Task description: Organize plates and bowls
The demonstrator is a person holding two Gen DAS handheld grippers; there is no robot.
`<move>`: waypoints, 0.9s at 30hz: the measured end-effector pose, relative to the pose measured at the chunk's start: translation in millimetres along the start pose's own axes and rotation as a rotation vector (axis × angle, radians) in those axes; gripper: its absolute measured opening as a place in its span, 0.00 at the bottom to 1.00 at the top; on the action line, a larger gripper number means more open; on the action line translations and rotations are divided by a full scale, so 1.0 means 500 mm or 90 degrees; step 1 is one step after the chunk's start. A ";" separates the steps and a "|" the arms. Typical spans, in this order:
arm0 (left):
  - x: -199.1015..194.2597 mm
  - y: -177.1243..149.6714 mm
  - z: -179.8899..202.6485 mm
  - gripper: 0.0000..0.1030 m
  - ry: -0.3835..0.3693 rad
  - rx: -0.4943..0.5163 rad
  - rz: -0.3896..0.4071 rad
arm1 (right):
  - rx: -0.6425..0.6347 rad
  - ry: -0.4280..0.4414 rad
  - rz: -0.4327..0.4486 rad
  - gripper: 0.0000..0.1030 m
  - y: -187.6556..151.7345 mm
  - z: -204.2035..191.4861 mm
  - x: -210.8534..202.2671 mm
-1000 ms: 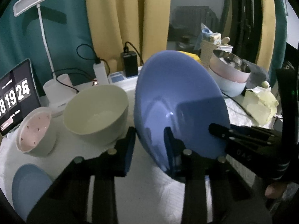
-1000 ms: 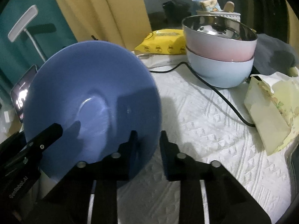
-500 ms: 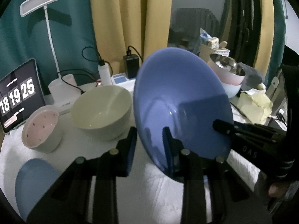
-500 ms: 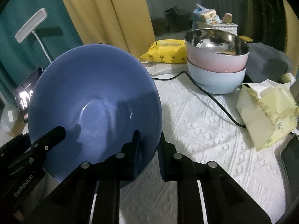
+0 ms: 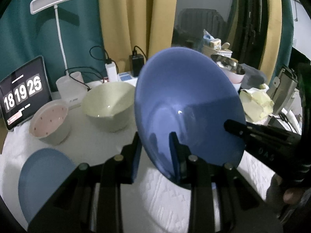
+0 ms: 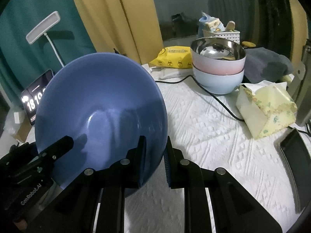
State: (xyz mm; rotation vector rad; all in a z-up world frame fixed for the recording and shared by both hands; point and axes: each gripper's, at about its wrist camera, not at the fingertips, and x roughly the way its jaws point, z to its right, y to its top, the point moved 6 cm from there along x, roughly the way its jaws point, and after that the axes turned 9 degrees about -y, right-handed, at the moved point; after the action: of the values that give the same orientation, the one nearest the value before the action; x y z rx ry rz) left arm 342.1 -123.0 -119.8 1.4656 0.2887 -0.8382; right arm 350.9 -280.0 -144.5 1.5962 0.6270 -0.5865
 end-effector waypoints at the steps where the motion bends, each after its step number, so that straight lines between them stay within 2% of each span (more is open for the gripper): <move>1: -0.005 -0.004 0.002 0.28 -0.001 0.001 -0.001 | 0.000 -0.001 0.001 0.18 -0.003 -0.001 -0.007; 27: -0.098 -0.131 0.015 0.30 -0.008 -0.026 -0.030 | -0.005 -0.008 -0.021 0.18 -0.118 -0.034 -0.100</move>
State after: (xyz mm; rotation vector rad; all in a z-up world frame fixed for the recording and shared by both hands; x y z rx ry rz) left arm 263.4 -107.2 -136.4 1.4196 0.3304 -0.8748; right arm 274.4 -261.1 -150.5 1.5761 0.6474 -0.6168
